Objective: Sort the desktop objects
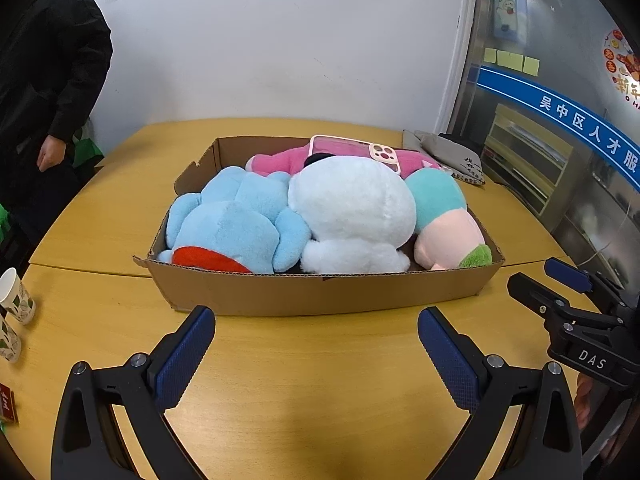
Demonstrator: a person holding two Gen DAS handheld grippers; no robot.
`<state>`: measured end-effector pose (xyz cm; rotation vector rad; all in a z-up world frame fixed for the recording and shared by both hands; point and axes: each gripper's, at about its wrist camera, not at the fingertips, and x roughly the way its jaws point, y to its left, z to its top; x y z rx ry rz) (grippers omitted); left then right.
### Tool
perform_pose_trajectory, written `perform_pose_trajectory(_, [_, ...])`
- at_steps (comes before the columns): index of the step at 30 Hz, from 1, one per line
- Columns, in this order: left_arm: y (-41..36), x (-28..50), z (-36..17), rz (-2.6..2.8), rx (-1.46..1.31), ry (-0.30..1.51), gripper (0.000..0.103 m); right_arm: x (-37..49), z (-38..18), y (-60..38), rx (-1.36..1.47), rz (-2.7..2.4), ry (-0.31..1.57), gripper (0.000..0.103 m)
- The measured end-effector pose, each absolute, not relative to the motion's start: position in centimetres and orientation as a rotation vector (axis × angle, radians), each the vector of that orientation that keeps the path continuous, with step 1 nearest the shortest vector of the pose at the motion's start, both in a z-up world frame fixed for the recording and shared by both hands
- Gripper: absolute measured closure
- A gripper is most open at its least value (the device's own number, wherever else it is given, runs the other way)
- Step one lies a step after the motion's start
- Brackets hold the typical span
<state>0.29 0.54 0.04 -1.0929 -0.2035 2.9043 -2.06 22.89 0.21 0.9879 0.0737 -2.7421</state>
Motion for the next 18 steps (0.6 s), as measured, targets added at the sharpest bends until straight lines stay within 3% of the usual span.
perform_pose_trajectory(18, [-0.3,0.7,-0.2,2.845,-1.089,-0.191,0.0,-2.5,-0.7,21.0,0.898,-2.747,0.122,0.022])
